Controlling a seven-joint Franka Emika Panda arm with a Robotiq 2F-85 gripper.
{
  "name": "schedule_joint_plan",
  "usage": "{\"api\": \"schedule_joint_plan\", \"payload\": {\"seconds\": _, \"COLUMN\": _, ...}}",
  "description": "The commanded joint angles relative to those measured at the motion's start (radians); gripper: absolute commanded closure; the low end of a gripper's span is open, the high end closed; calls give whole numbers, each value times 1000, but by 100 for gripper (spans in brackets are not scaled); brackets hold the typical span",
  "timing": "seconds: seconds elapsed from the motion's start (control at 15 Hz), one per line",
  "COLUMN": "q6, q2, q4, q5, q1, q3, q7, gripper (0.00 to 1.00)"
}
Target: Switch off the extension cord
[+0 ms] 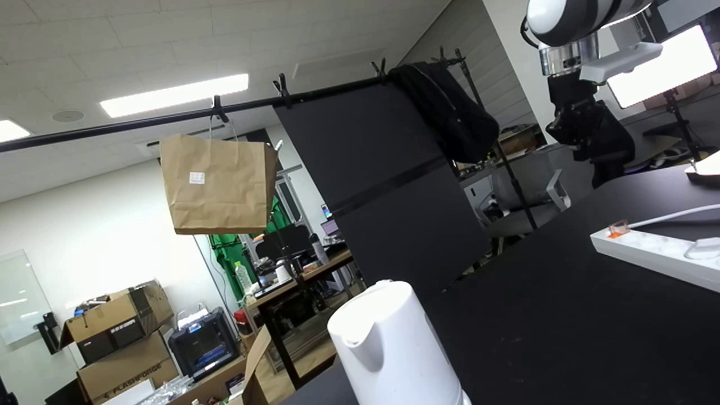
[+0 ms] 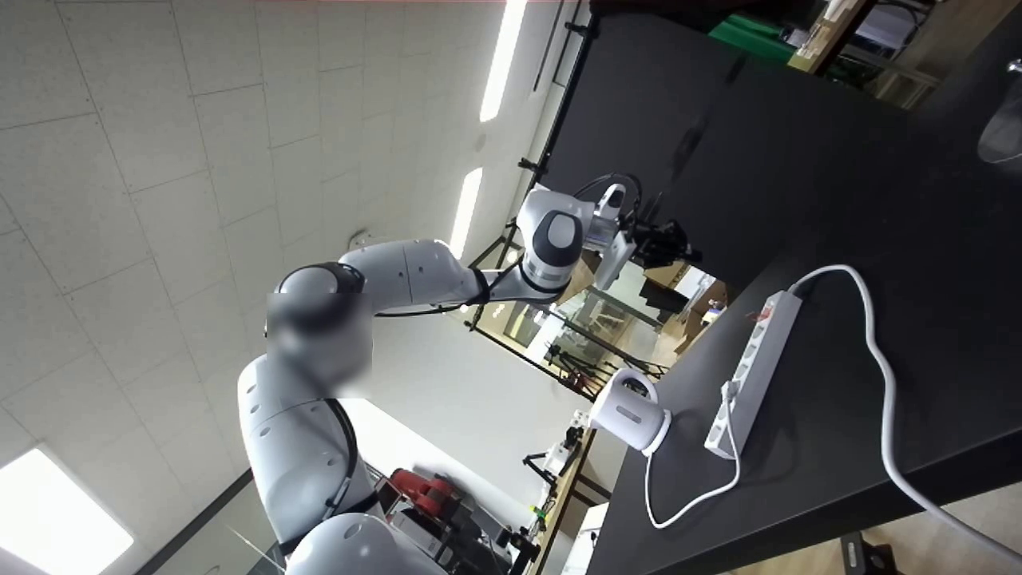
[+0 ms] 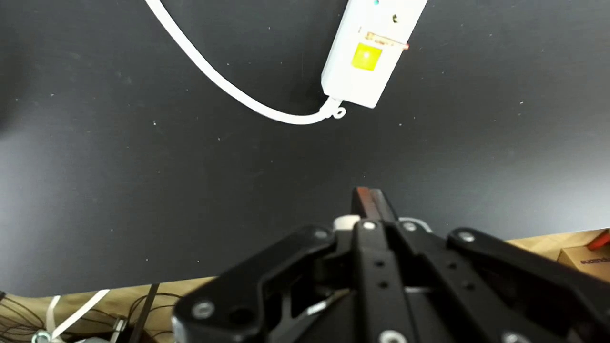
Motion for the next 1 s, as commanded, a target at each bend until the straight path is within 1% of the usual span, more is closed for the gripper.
{"api": "schedule_joint_plan", "payload": {"seconds": 0.0, "q6": 3, "q2": 39, "q4": 34, "q5": -15, "q1": 3, "q3": -1, "q7": 105, "gripper": 100}}
{"api": "schedule_joint_plan", "payload": {"seconds": 0.2, "q6": 13, "q2": 83, "q4": 41, "q5": -59, "q1": 50, "q3": -26, "q7": 191, "gripper": 100}}
{"api": "schedule_joint_plan", "payload": {"seconds": 0.33, "q6": 8, "q2": 107, "q4": 56, "q5": -54, "q1": 44, "q3": -12, "q7": 196, "gripper": 100}}
{"api": "schedule_joint_plan", "payload": {"seconds": 0.47, "q6": -3, "q2": 130, "q4": 75, "q5": -55, "q1": 46, "q3": -15, "q7": 201, "gripper": 100}}
{"api": "schedule_joint_plan", "payload": {"seconds": 0.73, "q6": -24, "q2": 164, "q4": 131, "q5": -54, "q1": 17, "q3": -25, "q7": 177, "gripper": 100}}
{"api": "schedule_joint_plan", "payload": {"seconds": 0.87, "q6": -45, "q2": 179, "q4": 159, "q5": -42, "q1": -9, "q3": -15, "q7": 157, "gripper": 100}}
{"api": "schedule_joint_plan", "payload": {"seconds": 0.93, "q6": -45, "q2": 186, "q4": 164, "q5": -43, "q1": -8, "q3": -15, "q7": 162, "gripper": 100}}
